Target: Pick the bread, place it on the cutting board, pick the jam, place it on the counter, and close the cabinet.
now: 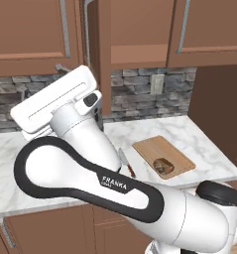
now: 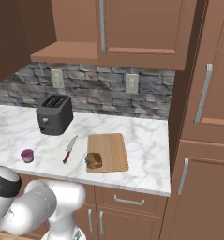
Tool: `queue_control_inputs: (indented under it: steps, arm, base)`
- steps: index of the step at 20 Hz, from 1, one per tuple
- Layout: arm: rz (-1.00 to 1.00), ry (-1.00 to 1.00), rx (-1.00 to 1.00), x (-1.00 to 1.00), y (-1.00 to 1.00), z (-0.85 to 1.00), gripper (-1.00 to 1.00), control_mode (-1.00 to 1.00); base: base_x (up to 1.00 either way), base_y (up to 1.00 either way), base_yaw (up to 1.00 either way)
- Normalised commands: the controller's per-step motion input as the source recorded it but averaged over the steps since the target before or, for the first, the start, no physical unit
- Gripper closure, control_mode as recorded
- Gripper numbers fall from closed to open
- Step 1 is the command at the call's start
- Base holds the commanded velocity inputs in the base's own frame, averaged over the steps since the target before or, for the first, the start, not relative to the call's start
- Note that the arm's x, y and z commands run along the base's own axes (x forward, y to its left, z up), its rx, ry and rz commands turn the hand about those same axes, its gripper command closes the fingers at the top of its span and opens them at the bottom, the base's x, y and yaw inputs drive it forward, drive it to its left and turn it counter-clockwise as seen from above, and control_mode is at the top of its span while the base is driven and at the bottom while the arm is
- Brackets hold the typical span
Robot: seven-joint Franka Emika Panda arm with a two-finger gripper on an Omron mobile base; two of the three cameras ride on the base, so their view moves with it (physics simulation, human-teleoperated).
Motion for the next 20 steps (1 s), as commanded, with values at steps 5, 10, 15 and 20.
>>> queue_control_inputs:
  steps: [5,10,15,20]
  arm:
    - [-0.1,0.0,0.1,0.13,0.22,0.0,-1.0,-1.0]
    - [-0.1,0.0,0.07,0.18,0.1,0.0,-1.0,-1.0]
    - [-0.1,0.0,0.09,0.11,0.03,0.0,-1.0,-1.0]
    - [-0.1,0.0,0.1,0.08,0.05,0.0,-1.0,-1.0]
  base:
    - [0.0,0.0,0.0]
    - [0.0,0.0,0.0]
    - [0.0,0.0,0.0]
    - [0.0,0.0,0.0]
